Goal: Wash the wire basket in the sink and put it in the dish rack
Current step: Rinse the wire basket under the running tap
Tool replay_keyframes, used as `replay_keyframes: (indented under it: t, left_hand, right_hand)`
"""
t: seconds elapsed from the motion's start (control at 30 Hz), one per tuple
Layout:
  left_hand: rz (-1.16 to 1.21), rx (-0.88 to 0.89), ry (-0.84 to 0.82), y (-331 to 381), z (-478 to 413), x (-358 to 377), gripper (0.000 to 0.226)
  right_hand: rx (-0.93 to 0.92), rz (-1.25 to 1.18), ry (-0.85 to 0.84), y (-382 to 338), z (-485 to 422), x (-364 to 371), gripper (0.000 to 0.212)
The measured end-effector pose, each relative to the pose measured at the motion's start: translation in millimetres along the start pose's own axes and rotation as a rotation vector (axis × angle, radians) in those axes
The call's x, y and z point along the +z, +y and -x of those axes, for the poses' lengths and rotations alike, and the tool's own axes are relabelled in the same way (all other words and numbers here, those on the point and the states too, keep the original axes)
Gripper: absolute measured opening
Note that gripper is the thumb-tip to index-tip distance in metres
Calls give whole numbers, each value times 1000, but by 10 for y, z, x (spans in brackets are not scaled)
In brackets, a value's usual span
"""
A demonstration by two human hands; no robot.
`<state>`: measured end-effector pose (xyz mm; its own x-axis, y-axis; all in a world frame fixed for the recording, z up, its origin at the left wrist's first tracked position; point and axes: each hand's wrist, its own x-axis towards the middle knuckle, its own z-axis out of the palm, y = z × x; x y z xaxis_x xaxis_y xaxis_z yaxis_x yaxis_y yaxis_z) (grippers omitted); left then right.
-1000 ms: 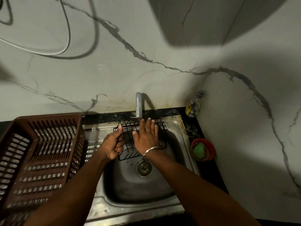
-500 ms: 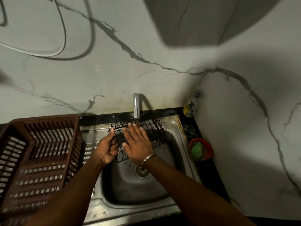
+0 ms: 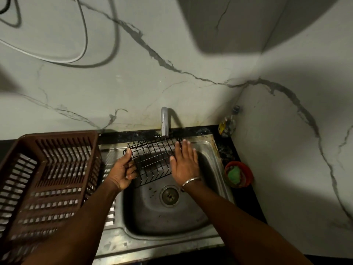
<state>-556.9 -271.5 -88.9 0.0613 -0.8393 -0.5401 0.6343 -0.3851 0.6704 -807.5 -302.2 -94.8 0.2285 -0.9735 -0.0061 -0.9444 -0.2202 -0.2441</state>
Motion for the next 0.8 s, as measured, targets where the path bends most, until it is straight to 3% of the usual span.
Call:
replay_keyframes:
  t: [0.07, 0.27, 0.47, 0.67, 0.8]
  left_hand:
    - [-3, -2, 2, -18, 7, 8, 36]
    - [-13, -14, -35, -94, 39, 121, 35]
    - [-107, -31, -53, -58, 58, 110, 38]
    - [-272, -19, -98, -41, -2, 365, 50]
    - [-313, -56, -77, 29, -3, 400, 59]
  right_hand:
    - [84, -6, -18, -69, 15, -4, 73]
    - [-302, -4, 34, -396, 245, 57, 68]
    - [110, -50, -55, -107, -67, -50, 75]
    - [-260, -59, 72, -591, -101, -81, 70]
    - [75, -113, 80, -205, -190, 11, 71]
